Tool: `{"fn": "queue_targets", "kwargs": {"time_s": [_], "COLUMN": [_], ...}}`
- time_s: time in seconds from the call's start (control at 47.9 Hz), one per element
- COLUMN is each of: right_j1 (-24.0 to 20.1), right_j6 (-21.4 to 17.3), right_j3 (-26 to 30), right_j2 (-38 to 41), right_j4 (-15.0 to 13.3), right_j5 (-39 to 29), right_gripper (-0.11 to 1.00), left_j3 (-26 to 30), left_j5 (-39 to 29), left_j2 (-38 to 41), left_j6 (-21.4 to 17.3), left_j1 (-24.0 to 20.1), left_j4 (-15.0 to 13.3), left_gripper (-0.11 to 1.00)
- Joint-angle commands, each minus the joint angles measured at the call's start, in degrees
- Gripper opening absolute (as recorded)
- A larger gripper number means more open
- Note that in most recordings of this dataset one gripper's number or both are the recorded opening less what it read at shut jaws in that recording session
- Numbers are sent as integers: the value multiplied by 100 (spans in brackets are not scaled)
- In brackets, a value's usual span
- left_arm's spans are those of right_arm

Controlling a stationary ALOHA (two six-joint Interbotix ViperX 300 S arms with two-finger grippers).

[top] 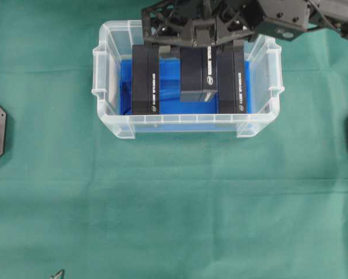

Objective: Take the box out of the case with the right arm.
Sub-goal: 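Carry the black box toward the front of the table with the right gripper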

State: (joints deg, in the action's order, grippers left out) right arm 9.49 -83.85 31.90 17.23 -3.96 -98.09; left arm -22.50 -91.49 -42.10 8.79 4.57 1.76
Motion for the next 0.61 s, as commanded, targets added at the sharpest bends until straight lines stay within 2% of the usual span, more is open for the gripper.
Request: {"fn": "queue_targets", "kwargs": {"time_s": [0.0,0.292,0.585], "right_j1": [-237,-1107,-1775], "right_j6": [-114,-984,-1547], "right_j3": [211,229,264], "right_j2": [-325,-325,-325], "right_j4": [-18,-132,-132], "right_j5": [-18,-246,-246], "right_gripper": [65,66,65], "left_j3": [149,158,158], "left_j5": [0,0,-9], "left_j2": [18,18,9], "left_j6": [-9,-9,-9], "left_j1": [18,18,18], "left_j4": [9,9,9], "left_gripper": [0,0,0]}}
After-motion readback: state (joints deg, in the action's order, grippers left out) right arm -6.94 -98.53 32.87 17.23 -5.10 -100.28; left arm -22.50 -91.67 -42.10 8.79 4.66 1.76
